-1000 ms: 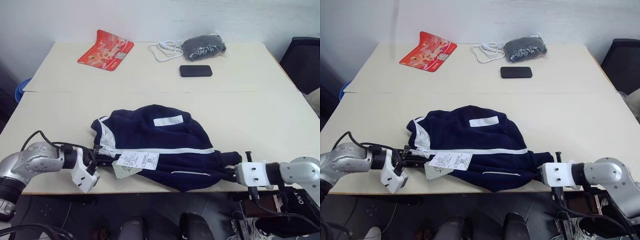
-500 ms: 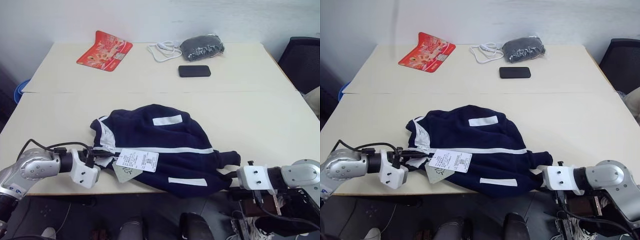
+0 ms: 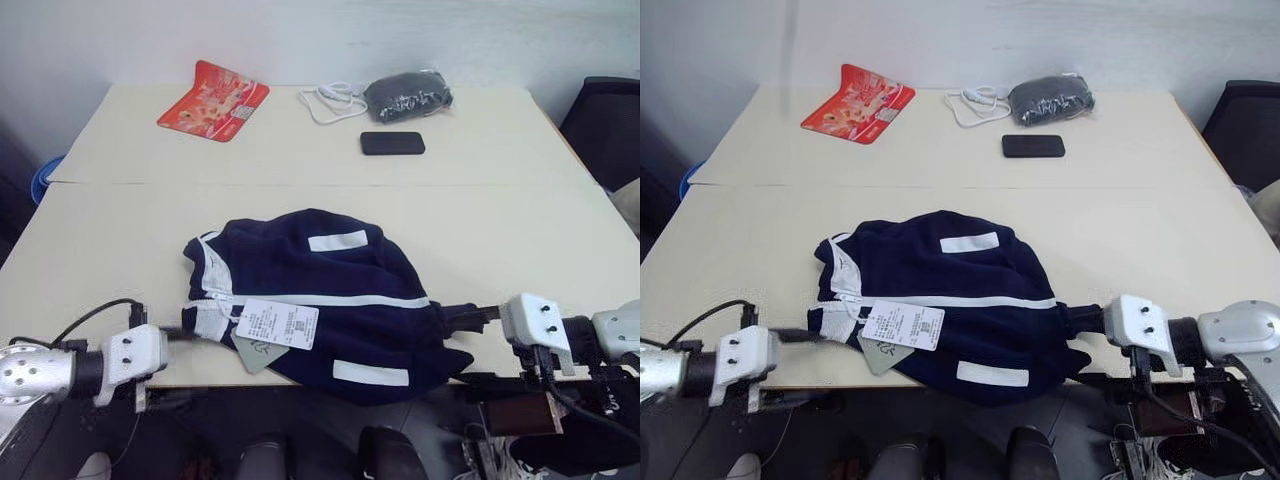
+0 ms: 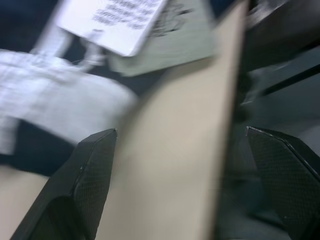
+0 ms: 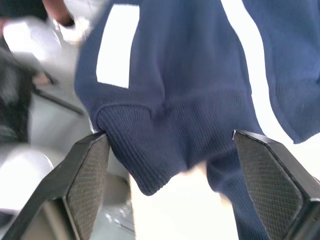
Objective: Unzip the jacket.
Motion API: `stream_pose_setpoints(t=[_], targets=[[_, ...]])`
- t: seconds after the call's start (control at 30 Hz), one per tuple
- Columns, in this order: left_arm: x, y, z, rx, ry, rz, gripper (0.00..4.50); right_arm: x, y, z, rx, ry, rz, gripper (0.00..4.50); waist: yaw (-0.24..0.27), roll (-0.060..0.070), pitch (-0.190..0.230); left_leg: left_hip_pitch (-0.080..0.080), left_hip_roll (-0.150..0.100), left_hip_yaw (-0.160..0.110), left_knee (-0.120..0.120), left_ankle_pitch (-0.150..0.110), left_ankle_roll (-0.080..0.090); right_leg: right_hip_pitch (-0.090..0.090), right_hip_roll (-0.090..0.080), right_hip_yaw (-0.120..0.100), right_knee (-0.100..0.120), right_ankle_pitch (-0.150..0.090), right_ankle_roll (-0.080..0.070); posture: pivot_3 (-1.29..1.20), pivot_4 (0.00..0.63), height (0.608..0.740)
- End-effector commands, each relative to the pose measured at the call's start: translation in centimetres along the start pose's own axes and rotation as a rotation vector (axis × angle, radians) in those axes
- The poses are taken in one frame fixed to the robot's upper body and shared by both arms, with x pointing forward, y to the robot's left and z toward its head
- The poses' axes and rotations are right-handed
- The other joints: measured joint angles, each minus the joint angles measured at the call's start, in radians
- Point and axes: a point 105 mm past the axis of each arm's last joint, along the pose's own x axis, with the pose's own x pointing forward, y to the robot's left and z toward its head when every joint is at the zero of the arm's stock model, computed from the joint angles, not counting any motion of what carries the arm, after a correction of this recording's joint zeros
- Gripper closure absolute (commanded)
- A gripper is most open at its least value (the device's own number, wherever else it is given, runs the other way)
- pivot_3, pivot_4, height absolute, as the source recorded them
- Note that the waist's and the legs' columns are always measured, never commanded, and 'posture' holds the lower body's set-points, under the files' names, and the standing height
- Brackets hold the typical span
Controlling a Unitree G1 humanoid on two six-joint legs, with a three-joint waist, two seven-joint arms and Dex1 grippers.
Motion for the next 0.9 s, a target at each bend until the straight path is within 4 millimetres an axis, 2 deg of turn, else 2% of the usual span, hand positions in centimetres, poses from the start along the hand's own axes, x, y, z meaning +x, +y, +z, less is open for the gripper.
stream_pose_setpoints(t=[0.03, 0.13, 0.33, 0.4, 0.53, 0.7, 0.9], targets=[[-1.6, 1.5, 2.4, -0.002, -0.037, 0.020, 0.19, -0.7, 0.4, 2.2, 0.032, -0.069, 0.058, 0.51, 0.004, 0.000, 0.000, 0.000, 0.000, -0.001, 0.000, 0.000, 0.000, 0.000, 0.000, -0.001, -0.001, 0.000, 0.000, 0.00, 0.150, 0.740], [-2.9, 3.8, 3.5, 0.017, -0.031, 0.059, 0.19, -1.9, 0.7, 3.1, 0.119, -0.087, 0.137, 0.51, 0.007, 0.001, 0.000, 0.001, -0.004, 0.000, 0.000, 0.000, 0.000, 0.001, 0.000, -0.001, -0.003, 0.000, -0.001, 0.00, 0.150, 0.740], [-4.1, 5.7, 3.4, 0.076, 0.039, 0.041, 0.19, -2.8, -1.2, 3.6, 0.111, -0.077, 0.090, 0.51, -0.005, 0.001, 0.000, 0.000, -0.005, 0.002, -0.002, -0.001, -0.001, -0.001, 0.001, 0.000, -0.002, 0.000, -0.001, 0.00, 0.150, 0.740], [-3.9, 6.0, 3.5, 0.086, 0.039, 0.027, 0.19, -1.8, -1.5, 3.9, 0.130, -0.093, 0.096, 0.51, -0.009, 0.001, 0.000, -0.001, -0.005, 0.005, -0.003, -0.001, -0.001, -0.004, 0.002, 0.002, -0.001, 0.000, -0.001, 0.00, 0.150, 0.740], [-2.6, 5.9, 4.0, 0.135, 0.033, -0.032, 0.19, 2.1, -2.0, 4.4, 0.181, -0.148, 0.118, 0.51, -0.012, 0.000, 0.000, -0.001, -0.004, 0.006, -0.003, -0.001, -0.002, -0.006, 0.003, 0.003, 0.000, 0.000, -0.001, 0.00, 0.150, 0.740], [-1.4, 5.6, 4.7, 0.184, 0.018, -0.081, 0.19, 6.0, -2.3, 5.7, 0.232, -0.204, 0.183, 0.51, -0.007, 0.000, 0.000, -0.003, -0.004, 0.006, -0.002, -0.001, -0.002, -0.008, 0.003, 0.004, 0.001, 0.000, -0.001, 0.00, 0.150, 0.740], [-0.8, 6.5, 4.2, 0.237, 0.055, -0.079, 0.19, 10.7, -2.7, 7.4, 0.325, -0.238, 0.254, 0.51, -0.006, 0.000, 0.000, -0.004, -0.005, 0.006, 0.000, -0.001, -0.002, -0.008, 0.003, 0.003, 0.002, 0.000, -0.001, 0.00, 0.150, 0.740]])
